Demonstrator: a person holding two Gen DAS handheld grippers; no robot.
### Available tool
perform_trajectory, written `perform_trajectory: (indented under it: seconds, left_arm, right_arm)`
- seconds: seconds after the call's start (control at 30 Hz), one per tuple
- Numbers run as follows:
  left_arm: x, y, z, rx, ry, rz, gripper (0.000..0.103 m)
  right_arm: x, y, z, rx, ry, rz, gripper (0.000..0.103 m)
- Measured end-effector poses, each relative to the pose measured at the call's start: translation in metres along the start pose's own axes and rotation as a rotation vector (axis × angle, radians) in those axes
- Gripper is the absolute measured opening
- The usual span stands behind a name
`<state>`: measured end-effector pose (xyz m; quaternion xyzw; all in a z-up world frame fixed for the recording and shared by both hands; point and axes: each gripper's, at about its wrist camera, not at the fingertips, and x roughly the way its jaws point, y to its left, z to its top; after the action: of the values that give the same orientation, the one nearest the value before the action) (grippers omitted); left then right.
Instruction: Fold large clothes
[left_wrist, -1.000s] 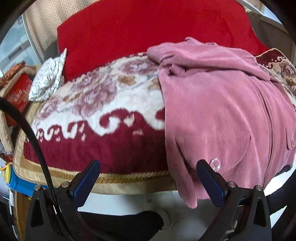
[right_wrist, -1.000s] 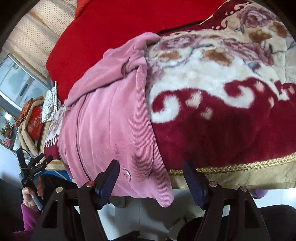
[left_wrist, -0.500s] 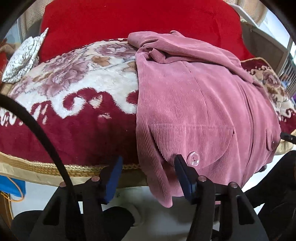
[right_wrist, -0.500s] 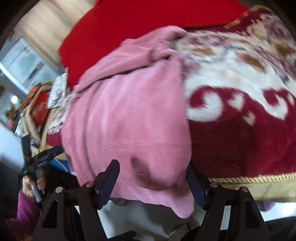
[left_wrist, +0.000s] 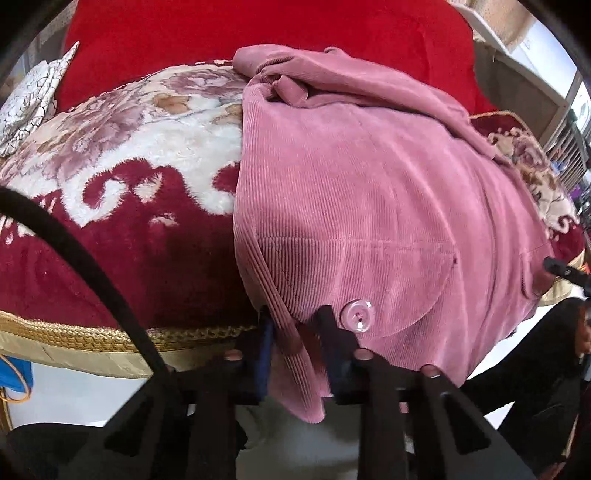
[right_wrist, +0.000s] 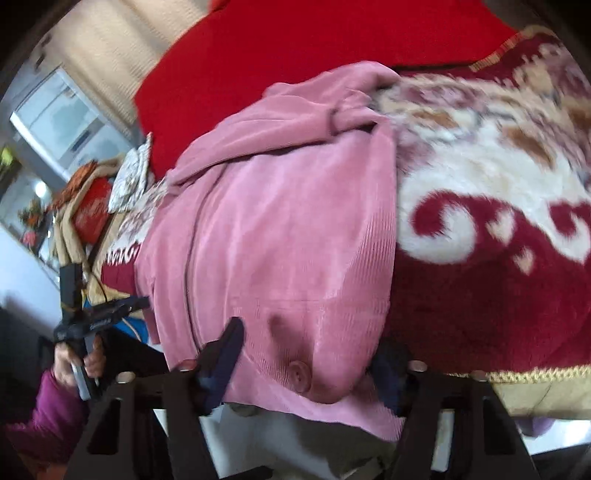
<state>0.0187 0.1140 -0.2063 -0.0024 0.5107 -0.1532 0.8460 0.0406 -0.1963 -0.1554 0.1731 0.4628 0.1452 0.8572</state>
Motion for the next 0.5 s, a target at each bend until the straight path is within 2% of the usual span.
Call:
perform_trajectory:
  seconds: [0.07,0.1,0.13,0.17,0.2,0.23,0.27,0.3,0.33,0.37,0.4,0.5]
  left_arm:
    - [0.001,0.003,0.001,-0.021,0.004,-0.012,0.022]
    - [0.001,0.004,-0.001,-0.029,0.008,-0.012,0.027]
    - [0.003,0.007,-0.001,-0.038,0.019,-0.010,0.045]
    - [0.006,0.008,-0.001,-0.043,0.037,-0.013,0.057]
    - [0.009,0.006,-0.001,-0.036,0.047,-0.013,0.056]
    - [0.012,0.004,-0.001,-0.026,0.052,-0.008,0.054]
    - [0.013,0.002,-0.002,-0.015,0.054,-0.013,0.038]
    - [0.012,0.001,-0.002,-0.013,0.053,-0.025,0.028]
    - [0.009,-0.001,-0.001,-0.011,0.040,-0.024,0.011]
    - [0.006,-0.003,-0.002,-0.008,0.026,-0.021,0.008]
    - [0.001,-0.006,-0.001,-0.002,0.015,-0.035,0.007]
    - [-0.018,-0.009,0.004,-0.002,-0.030,-0.094,0.005]
  right_arm:
    - [0.002,0.001,-0.001,-0.010,0.004,-0.027,0.053]
    - [0.004,0.000,-0.001,-0.002,0.014,-0.037,0.053]
    - [0.009,-0.003,-0.002,0.005,0.034,-0.057,0.053]
    - [0.014,-0.005,-0.003,0.014,0.063,-0.063,0.055]
    - [0.019,-0.005,-0.005,0.023,0.093,-0.056,0.056]
    - [0.022,-0.003,-0.006,0.017,0.100,-0.060,0.057]
    - [0.023,0.002,-0.006,-0.006,0.097,-0.073,0.058]
    - [0.024,0.006,-0.007,-0.035,0.098,-0.081,0.058]
    - [0.024,0.011,-0.008,-0.060,0.097,-0.083,0.052]
    - [0.023,0.015,-0.007,-0.073,0.095,-0.078,0.030]
    - [0.021,0.018,-0.006,-0.084,0.087,-0.072,0.023]
    - [0.001,0.019,-0.002,-0.081,0.029,-0.003,0.017]
